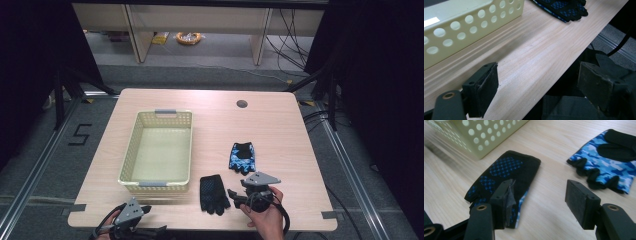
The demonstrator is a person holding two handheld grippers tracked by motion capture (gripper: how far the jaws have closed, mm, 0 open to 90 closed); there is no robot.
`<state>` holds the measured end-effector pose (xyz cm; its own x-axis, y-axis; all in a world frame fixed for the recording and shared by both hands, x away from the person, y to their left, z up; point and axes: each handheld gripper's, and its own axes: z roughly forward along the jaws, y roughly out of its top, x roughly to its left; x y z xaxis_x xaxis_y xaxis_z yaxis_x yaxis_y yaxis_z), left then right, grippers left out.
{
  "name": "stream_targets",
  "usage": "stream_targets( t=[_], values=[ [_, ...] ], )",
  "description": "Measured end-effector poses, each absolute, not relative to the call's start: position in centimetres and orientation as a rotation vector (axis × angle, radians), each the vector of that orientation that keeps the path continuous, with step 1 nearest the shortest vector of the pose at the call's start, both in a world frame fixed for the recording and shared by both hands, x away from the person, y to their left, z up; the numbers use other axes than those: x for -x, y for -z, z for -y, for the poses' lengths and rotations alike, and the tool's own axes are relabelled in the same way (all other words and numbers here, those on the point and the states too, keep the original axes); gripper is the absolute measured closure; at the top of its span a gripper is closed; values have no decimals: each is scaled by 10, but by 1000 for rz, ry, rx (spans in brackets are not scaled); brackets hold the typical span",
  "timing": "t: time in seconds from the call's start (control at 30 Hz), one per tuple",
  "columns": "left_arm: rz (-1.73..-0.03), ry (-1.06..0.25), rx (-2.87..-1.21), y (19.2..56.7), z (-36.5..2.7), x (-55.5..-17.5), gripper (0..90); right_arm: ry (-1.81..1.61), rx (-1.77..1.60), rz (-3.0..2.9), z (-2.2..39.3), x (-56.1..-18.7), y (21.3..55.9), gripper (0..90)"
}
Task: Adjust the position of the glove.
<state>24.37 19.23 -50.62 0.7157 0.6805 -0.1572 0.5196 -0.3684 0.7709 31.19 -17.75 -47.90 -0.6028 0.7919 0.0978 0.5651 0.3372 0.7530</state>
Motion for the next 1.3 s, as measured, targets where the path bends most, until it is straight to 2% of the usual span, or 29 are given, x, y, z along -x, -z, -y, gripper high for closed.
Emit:
stream_targets(
  t=[0.13,0.27,0.3,0.37,0.4,0.47,0.77,0.83,1.13,1.17,1.2,1.3],
  values=[
    [-904,-251,-2083,506,-194,-245,163,-1113,-1179,-2351,167,-319,482,411],
    [-915,-234,-2044,506,-192,-243,163,-1104,-1186,-2359,159,-323,484,411],
    [-903,-223,-2100,504,-195,-244,163,-1102,-1208,-2379,152,-327,485,411],
    [-918,-216,-2094,504,-194,-244,163,-1096,-1189,-2372,150,-328,486,410],
    [-915,-263,-2066,506,-192,-244,163,-1083,-1207,-2392,143,-330,487,404],
    [-916,-225,-2050,506,-192,-244,163,-1052,-1222,-2409,135,-332,489,397],
    [-902,-233,-2091,504,-195,-244,163,-980,-1268,-2411,119,-342,498,371],
    [-914,-229,-2042,505,-192,-243,163,-962,-1248,-2415,119,-343,500,372],
    [-910,-230,-2047,505,-193,-243,163,-953,-1223,-2448,121,-347,507,462],
    [-913,-229,-2041,505,-192,-243,163,-942,-1224,-2456,122,-348,506,489],
    [-910,-230,-2048,505,-193,-243,163,-938,-1190,-2462,124,-349,506,572],
    [-911,-229,-2050,505,-193,-243,163,-946,-1212,-2472,125,-347,505,622]
  ],
)
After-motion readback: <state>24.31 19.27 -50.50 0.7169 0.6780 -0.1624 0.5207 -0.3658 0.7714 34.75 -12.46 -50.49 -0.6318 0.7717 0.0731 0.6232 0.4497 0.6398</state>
